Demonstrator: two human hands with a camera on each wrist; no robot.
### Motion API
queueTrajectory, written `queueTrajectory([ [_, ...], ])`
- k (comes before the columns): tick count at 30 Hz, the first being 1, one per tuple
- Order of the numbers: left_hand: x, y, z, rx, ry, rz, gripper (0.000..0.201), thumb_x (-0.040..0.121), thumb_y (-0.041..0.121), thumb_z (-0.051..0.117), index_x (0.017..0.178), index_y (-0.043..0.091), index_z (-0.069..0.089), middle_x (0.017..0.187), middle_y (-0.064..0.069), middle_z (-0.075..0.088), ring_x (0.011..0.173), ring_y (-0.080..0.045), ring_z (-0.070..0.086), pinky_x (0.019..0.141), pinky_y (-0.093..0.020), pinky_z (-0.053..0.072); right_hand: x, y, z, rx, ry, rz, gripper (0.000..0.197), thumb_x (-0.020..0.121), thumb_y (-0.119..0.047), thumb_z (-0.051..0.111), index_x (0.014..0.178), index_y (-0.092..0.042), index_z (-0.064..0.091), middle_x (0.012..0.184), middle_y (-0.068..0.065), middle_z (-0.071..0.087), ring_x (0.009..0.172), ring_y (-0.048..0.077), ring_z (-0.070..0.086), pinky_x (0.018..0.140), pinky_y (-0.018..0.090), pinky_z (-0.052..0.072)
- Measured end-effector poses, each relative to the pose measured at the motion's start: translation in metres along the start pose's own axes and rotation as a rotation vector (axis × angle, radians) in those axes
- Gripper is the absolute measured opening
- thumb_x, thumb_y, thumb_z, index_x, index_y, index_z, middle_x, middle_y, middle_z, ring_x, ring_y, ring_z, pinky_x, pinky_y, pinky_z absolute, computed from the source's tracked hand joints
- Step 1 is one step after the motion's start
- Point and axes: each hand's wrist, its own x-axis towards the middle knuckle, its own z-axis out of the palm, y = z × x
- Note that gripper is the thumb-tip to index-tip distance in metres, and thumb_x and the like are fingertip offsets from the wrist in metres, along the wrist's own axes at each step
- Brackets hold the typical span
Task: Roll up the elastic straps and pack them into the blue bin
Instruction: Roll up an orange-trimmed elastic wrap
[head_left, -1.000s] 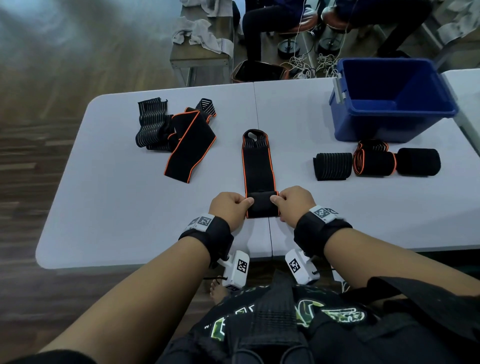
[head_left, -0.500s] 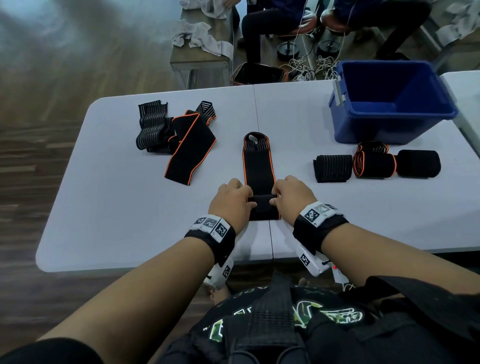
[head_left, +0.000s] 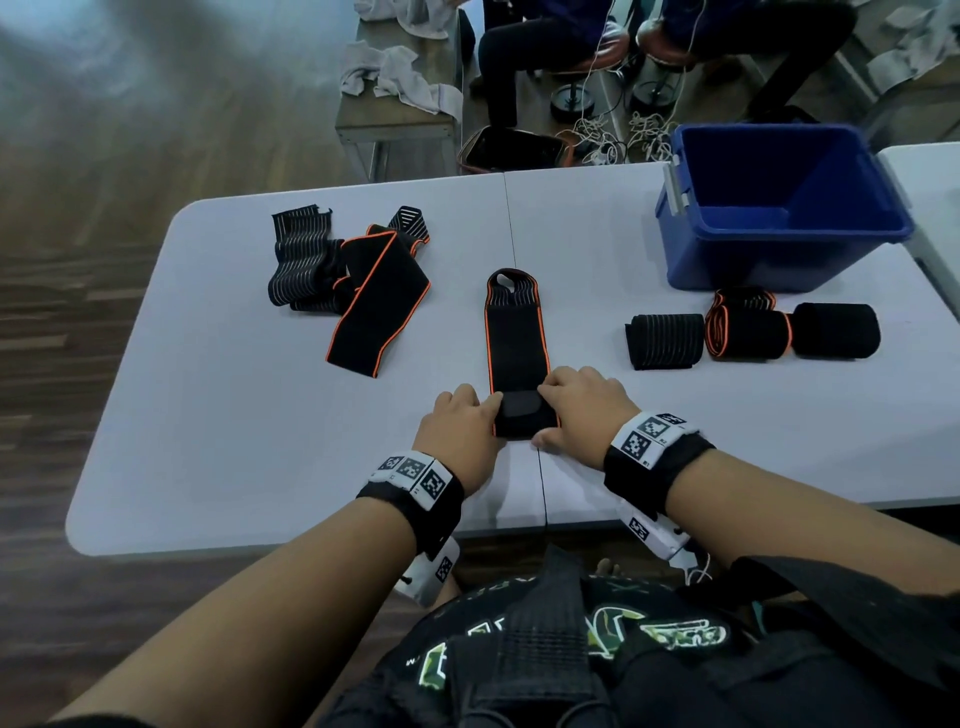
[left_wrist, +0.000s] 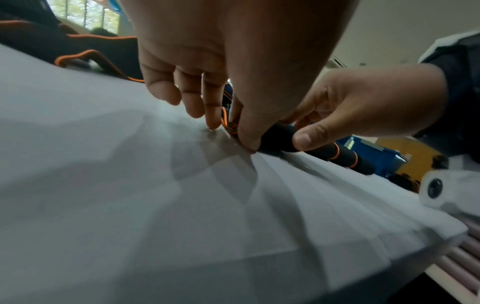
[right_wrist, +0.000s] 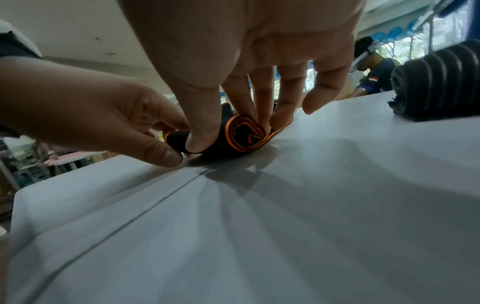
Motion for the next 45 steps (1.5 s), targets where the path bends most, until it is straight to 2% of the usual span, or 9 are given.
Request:
queueTrajectory([
  [5,0.012,-0.013,-0.005,-0.253,-0.034,-0.131,0.034,0.099,0.049,0.049,0.132,0.049,0.057,0.092,0.0,0.054,0.092,-0.026,0.056,0.075,-0.04,0.052,0.003,0.001,0.005,0.214,0.018,0.121,0.046,0.09,-0.059,0.05,0.122,-0.028,0.058,0.116,0.003,0.049,0.109,0.026,0.05,0.09,0.045,0.047],
  [8,0.019,-0.013,-0.013,-0.427,-0.046,-0.169,0.024,0.099,0.043,0.051,0.113,0.036,0.07,0.078,-0.002,0.063,0.078,-0.024,0.063,0.064,-0.033,0.049,0.01,0.001,0.006,0.385,0.007,0.177,0.046,0.095,-0.057,0.045,0.118,-0.02,0.06,0.111,0.007,0.057,0.1,0.028,0.056,0.086,0.042,0.049],
  [13,0.024,-0.008,-0.013,-0.508,-0.043,-0.201,0.033,0.102,0.041,0.048,0.089,0.018,0.068,0.078,-0.001,0.065,0.082,-0.023,0.061,0.074,-0.034,0.047,0.023,-0.002,0.008,0.549,0.046,0.299,0.045,0.099,-0.052,0.045,0.089,-0.01,0.058,0.082,0.007,0.061,0.075,0.025,0.056,0.062,0.032,0.036],
  [23,0.023,0.003,-0.014,-0.384,-0.172,-0.294,0.051,0.103,0.046,0.045,0.063,0.016,0.051,0.064,-0.002,0.054,0.071,-0.025,0.055,0.066,-0.033,0.039,0.033,0.0,0.011,0.475,-0.067,0.487,0.059,0.093,-0.063,0.048,0.066,-0.011,0.052,0.063,0.006,0.056,0.057,0.023,0.052,0.057,0.032,0.038],
  [27,0.018,0.002,-0.017,-0.4,-0.062,-0.286,0.035,0.096,0.047,0.058,0.081,0.016,0.063,0.073,0.002,0.063,0.074,-0.019,0.059,0.068,-0.032,0.045,0.024,-0.004,0.003,0.428,0.011,0.484,0.051,0.093,-0.055,0.057,0.071,-0.01,0.049,0.067,0.005,0.053,0.066,0.027,0.055,0.057,0.032,0.037],
  [30,0.012,0.004,-0.021,-0.428,0.077,-0.185,0.019,0.091,0.04,0.067,0.101,0.026,0.061,0.091,0.005,0.066,0.086,-0.016,0.061,0.077,-0.032,0.049,0.015,-0.003,0.002,0.522,0.105,0.423,0.038,0.091,-0.041,0.065,0.11,-0.011,0.049,0.093,0.007,0.058,0.087,0.03,0.061,0.07,0.033,0.046],
  [34,0.008,0.004,-0.018,-0.212,0.121,0.017,0.031,0.096,0.041,0.062,0.119,0.021,0.071,0.116,-0.004,0.059,0.108,-0.027,0.054,0.094,-0.038,0.048,0.003,0.002,0.001,0.556,0.137,0.314,0.027,0.093,-0.031,0.063,0.116,-0.018,0.058,0.095,0.006,0.064,0.096,0.027,0.063,0.076,0.03,0.045],
  [38,0.0,-0.001,-0.016,-0.013,0.011,0.176,0.06,0.083,0.059,0.069,0.13,0.021,0.062,0.14,0.004,0.047,0.117,-0.023,0.045,0.101,-0.037,0.045,-0.015,0.006,0.006,0.508,0.052,0.193,0.061,0.081,-0.043,0.073,0.135,-0.021,0.053,0.112,0.001,0.067,0.104,0.02,0.062,0.091,0.033,0.049],
  [45,0.001,0.003,-0.021,-0.213,0.01,0.125,0.059,0.091,0.029,0.07,0.145,0.02,0.049,0.148,0.005,0.049,0.126,-0.02,0.056,0.106,-0.033,0.044,-0.012,0.014,0.013,0.489,0.05,0.174,0.062,0.083,-0.034,0.072,0.141,-0.027,0.048,0.104,-0.001,0.061,0.096,0.019,0.058,0.086,0.032,0.047],
])
